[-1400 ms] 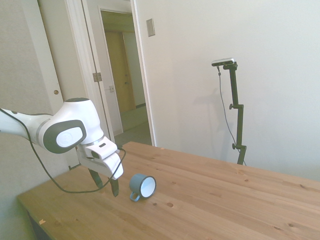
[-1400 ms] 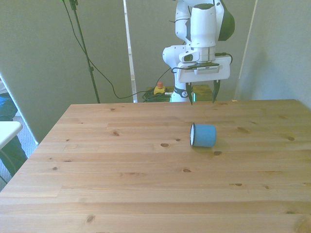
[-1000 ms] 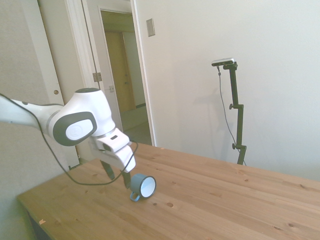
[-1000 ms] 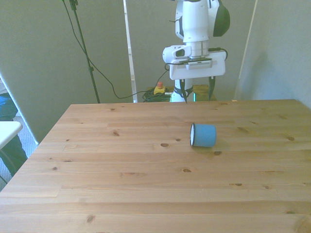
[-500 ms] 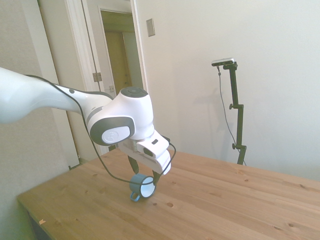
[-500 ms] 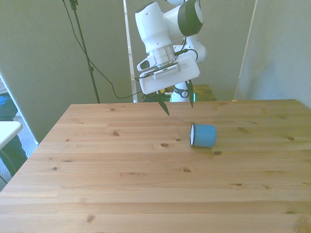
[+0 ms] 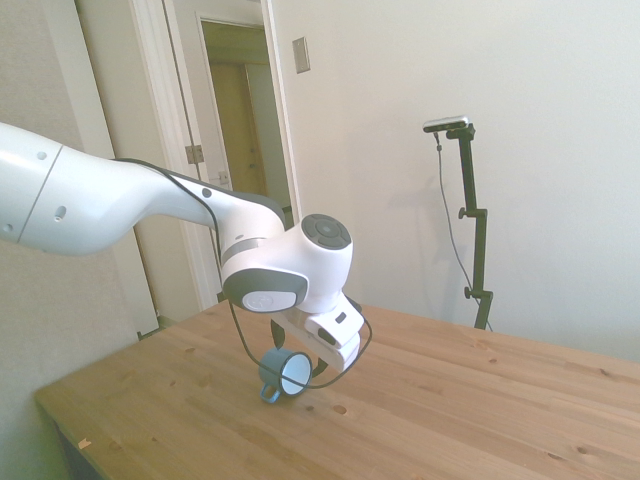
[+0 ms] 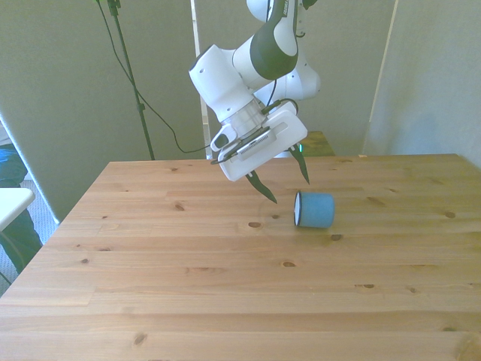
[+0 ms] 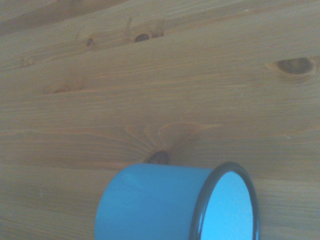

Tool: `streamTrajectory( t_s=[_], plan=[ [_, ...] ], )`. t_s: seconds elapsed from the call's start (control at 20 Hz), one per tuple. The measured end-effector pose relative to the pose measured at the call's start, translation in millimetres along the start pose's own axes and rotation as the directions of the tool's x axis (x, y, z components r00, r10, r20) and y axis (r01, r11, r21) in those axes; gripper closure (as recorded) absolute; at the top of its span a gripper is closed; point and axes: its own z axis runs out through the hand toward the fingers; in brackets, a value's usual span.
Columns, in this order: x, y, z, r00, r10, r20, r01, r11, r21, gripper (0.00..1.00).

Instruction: Flip the mug upright

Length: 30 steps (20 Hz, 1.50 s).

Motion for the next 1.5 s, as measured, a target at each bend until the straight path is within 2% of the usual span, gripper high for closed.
streamTrajectory(
  t_s=[0.2,0.5,0.7,0.75,1.0,1.5],
  plan=[
    [14.1,0.8,10.2,0.997,-0.014,0.07,0.011,0.999,0.046,0.0],
    [16.0,-16.6,42.3,0.983,-0.03,0.181,0.017,0.997,0.071,0.0],
    [15.0,-23.7,50.6,0.977,-0.036,0.21,0.019,0.996,0.082,0.0],
    [14.7,-25.5,53.2,0.976,-0.038,0.215,0.021,0.996,0.082,1.0],
    [8.6,-31.1,61.1,0.968,-0.047,0.248,0.026,0.996,0.087,1.0],
    [11.8,-19.6,50.2,0.958,-0.051,0.282,0.017,0.993,0.121,1.0]
  ],
)
